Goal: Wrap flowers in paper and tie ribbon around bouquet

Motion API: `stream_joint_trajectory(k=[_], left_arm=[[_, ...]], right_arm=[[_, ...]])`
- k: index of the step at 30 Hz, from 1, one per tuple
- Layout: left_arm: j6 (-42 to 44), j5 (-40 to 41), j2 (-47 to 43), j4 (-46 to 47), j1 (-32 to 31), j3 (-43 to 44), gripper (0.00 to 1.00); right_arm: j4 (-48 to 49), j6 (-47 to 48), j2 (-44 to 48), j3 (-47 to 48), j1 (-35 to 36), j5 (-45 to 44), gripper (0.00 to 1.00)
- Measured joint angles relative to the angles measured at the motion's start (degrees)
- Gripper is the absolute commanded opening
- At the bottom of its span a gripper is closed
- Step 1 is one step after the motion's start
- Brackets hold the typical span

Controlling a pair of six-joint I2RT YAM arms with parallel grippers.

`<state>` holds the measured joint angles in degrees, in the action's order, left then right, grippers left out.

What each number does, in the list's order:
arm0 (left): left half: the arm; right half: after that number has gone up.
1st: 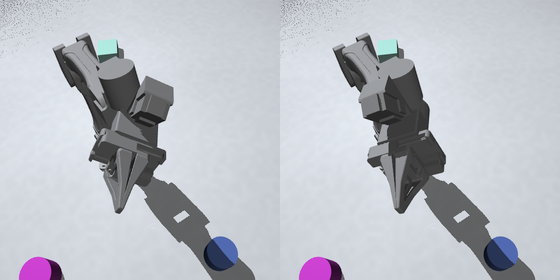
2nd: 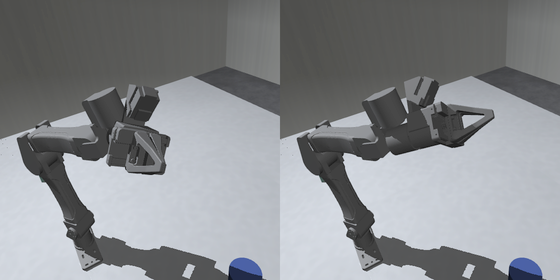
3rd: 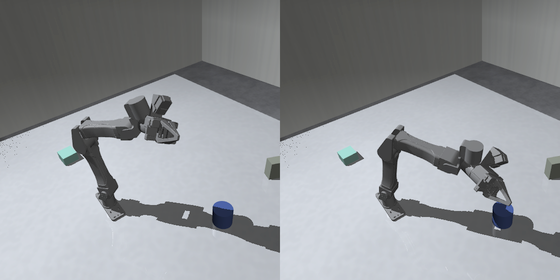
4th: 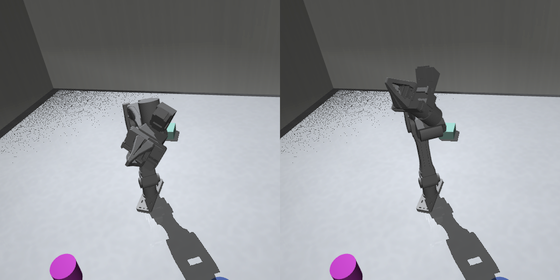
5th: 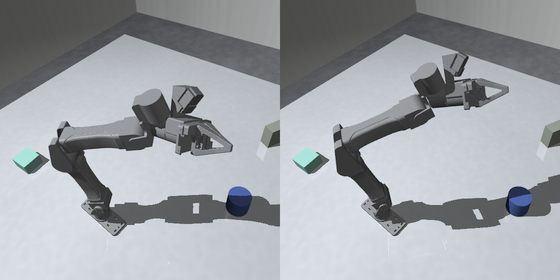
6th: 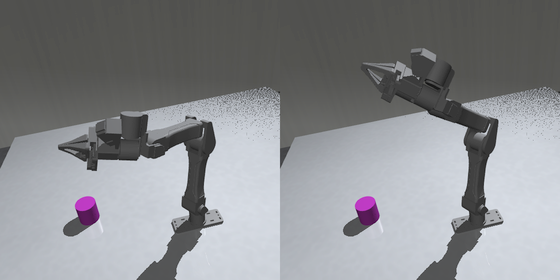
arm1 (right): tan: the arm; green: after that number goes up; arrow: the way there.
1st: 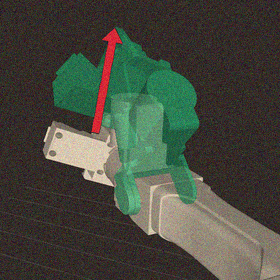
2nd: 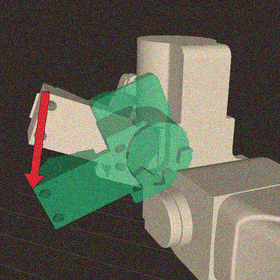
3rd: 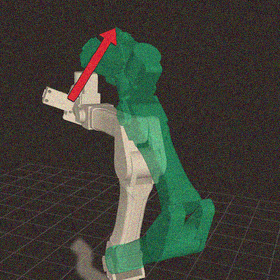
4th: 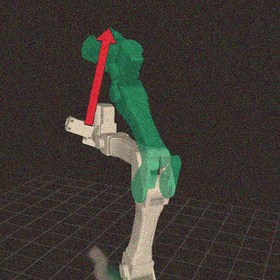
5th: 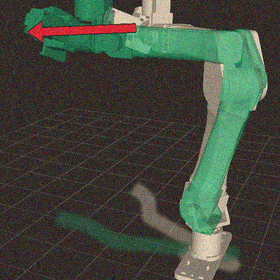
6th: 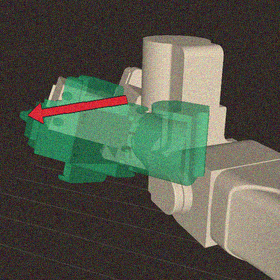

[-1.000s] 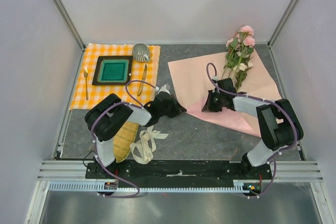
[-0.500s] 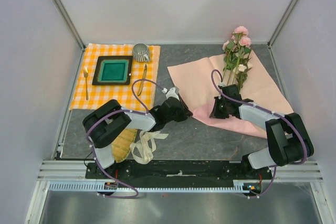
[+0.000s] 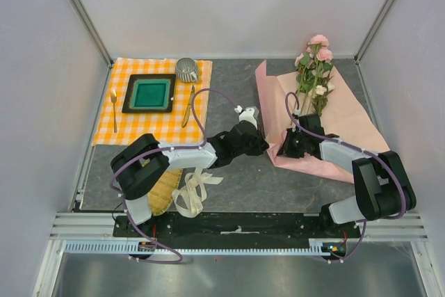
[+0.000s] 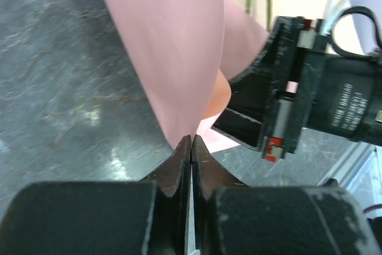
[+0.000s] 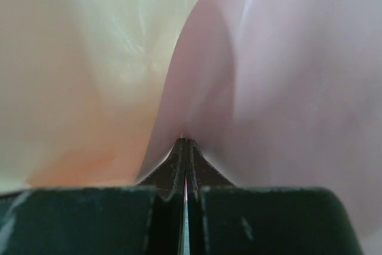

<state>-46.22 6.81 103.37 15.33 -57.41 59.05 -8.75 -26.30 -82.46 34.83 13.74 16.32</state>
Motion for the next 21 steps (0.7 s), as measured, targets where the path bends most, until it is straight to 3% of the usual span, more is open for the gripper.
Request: stream_joint_trajectory(k=[3, 8, 9, 15, 21], left_arm=[[-1.6, 0.1, -0.9, -3.4, 1.4, -0.5, 0.43], [-5.6, -4.7, -3.3, -3.6, 8.2, -5.9, 0.63], [-6.2, -5.9, -3.3, -3.7, 9.7, -6.6, 0.78], [-8.5, -15.0, -0.7, -9.2, 19.6, -3.8, 0.80], [-8.5, -18.8, 5.8, -13.0, 24.1, 4.2, 0.81]], right_arm=[[0.1, 0.2, -0.1, 0.0, 0.0, 0.4, 0.00], [0.1, 1.5, -0.2, 0.0, 0.0, 0.8, 0.00], [0.1, 1.8, -0.3, 0.1, 0.0, 0.9, 0.00], [-0.7, 3.5, -1.6, 1.4, 0.0, 1.7, 0.00], [-2.8, 5.2, -4.0, 4.3, 0.0, 1.9, 0.00]])
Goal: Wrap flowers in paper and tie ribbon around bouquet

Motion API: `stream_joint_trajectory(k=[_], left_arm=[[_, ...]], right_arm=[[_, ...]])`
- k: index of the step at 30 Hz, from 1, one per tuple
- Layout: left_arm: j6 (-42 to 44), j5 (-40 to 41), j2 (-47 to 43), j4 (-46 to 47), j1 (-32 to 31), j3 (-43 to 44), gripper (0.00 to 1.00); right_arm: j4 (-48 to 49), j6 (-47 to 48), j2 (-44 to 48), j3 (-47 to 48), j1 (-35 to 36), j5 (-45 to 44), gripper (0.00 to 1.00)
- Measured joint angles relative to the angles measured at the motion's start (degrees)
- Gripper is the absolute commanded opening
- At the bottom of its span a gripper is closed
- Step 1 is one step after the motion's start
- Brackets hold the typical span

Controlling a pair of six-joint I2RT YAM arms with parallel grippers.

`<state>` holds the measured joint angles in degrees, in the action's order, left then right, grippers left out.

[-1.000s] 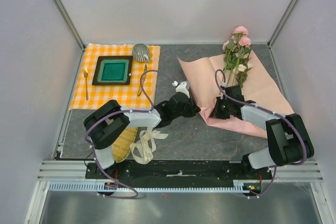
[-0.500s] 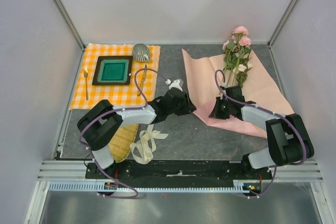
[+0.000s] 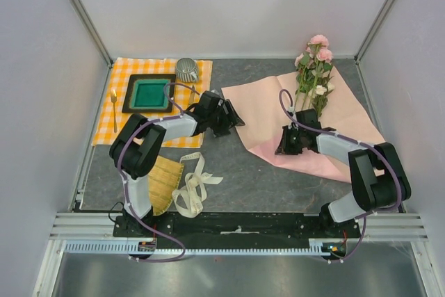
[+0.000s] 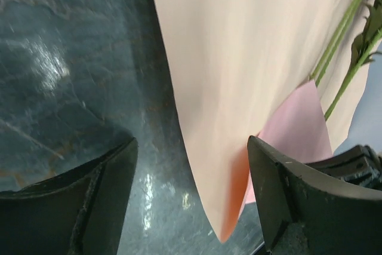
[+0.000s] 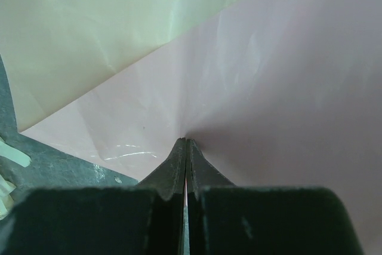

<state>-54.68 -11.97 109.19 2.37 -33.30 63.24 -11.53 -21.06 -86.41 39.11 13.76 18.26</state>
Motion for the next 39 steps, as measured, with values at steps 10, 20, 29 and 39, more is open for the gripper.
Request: stream_joint_trajectory(k=[10, 20, 29, 39], left_arm=[[-5.0, -0.4, 4.9, 5.7, 1.2, 2.3, 0.61], [-2.3, 5.0, 8.3, 8.2, 1.4, 3.9, 0.02], [2.2, 10.4, -0.2, 11.1, 1.1, -6.5, 0.01], [5.6, 9.2, -3.4, 11.4, 1.4, -7.2, 0.01]], right_arm=[[-0.7, 1.0, -1.3, 1.4, 0.0, 0.2, 0.00], [-0.8, 0.9, -1.3, 1.5, 0.0, 0.3, 0.00], [-0.6, 0.5, -1.4, 1.4, 1.5, 1.5, 0.00], [-1.1, -2.5, -0.4, 0.8, 2.9, 2.9, 0.04]])
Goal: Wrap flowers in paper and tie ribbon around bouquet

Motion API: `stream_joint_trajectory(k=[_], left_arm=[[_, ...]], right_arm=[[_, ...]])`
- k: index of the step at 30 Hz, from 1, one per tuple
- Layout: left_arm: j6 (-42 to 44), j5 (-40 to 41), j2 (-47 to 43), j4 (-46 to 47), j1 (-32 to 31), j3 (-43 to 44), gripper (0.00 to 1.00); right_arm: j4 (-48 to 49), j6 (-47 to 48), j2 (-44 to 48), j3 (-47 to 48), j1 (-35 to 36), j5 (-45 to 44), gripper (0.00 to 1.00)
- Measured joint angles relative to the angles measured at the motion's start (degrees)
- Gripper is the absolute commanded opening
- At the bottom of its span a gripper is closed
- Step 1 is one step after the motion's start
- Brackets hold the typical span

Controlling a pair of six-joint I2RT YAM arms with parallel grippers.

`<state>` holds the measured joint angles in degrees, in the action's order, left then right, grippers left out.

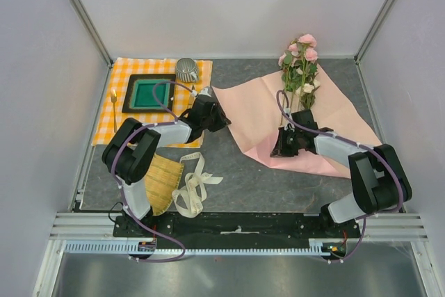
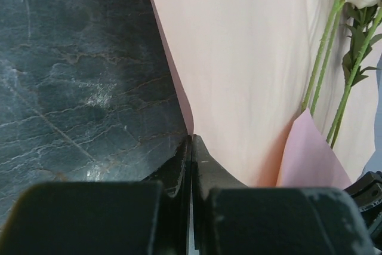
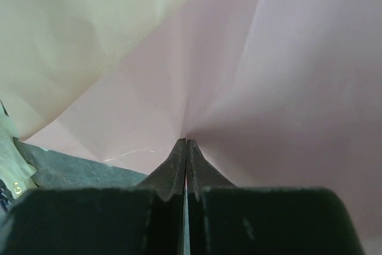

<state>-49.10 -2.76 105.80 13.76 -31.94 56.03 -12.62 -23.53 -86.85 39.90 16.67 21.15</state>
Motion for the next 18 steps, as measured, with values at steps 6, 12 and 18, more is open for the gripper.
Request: stream_joint_trajectory(k=[6, 12, 18], left_arm=[[0.4, -1.7, 0.0, 0.1, 0.1, 1.4, 0.02], [0.4, -3.3, 0.0, 0.0, 0.1, 2.0, 0.02], [0.4, -5.3, 0.0, 0.0, -0.1, 2.7, 0.02]], right_arm=[[-3.7, -0.9, 5.6, 0.4, 0.0, -2.1, 0.05], [-5.6, -0.6, 6.9, 0.7, 0.0, -5.2, 0.02], [-2.6, -0.2, 2.6, 0.7, 0.0, -4.9, 0.00]])
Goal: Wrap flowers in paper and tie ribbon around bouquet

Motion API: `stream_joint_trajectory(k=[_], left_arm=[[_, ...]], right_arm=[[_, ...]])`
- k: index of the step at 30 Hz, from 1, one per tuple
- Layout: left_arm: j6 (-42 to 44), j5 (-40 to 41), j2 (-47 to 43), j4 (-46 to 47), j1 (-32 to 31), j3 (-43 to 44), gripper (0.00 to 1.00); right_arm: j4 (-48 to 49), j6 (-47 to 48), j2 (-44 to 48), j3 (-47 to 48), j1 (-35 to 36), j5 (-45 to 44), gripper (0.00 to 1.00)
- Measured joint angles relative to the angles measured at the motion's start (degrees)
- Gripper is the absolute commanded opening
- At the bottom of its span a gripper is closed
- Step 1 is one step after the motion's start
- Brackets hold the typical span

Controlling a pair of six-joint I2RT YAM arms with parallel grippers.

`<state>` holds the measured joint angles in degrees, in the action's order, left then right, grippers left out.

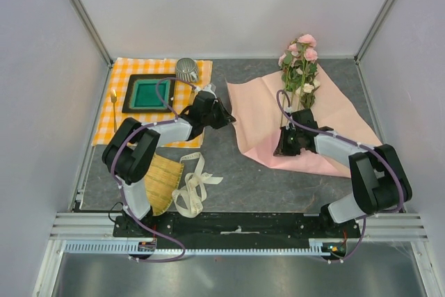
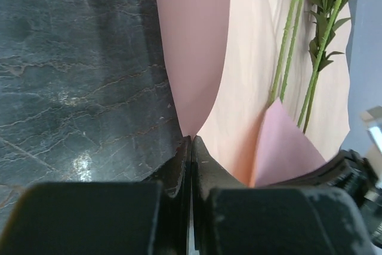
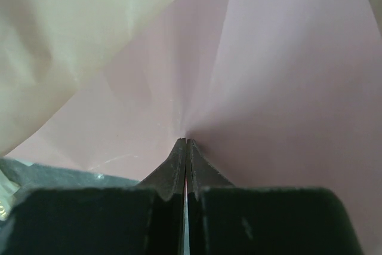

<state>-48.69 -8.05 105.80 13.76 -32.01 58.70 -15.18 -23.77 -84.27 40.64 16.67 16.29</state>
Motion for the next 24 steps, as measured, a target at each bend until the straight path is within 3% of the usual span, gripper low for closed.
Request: stream_joint_trajectory(k=[6, 15, 24], left_arm=[[0.0, -1.7, -0.5, -0.8, -1.4, 2.1, 0.02], [-5.1, -3.1, 0.0, -2.2, -7.6, 13.0, 0.02], [-13.0, -4.4, 9.1, 0.0, -12.7, 23.0, 0.02]], right_arm=[[1.5, 0.5, -2.8, 0.0, 0.0, -0.3, 0.00], [1.4, 0.4, -2.8, 0.0, 0.0, -0.8, 0.00], [0.5, -1.1, -2.3, 0.1, -5.9, 2.6, 0.00]])
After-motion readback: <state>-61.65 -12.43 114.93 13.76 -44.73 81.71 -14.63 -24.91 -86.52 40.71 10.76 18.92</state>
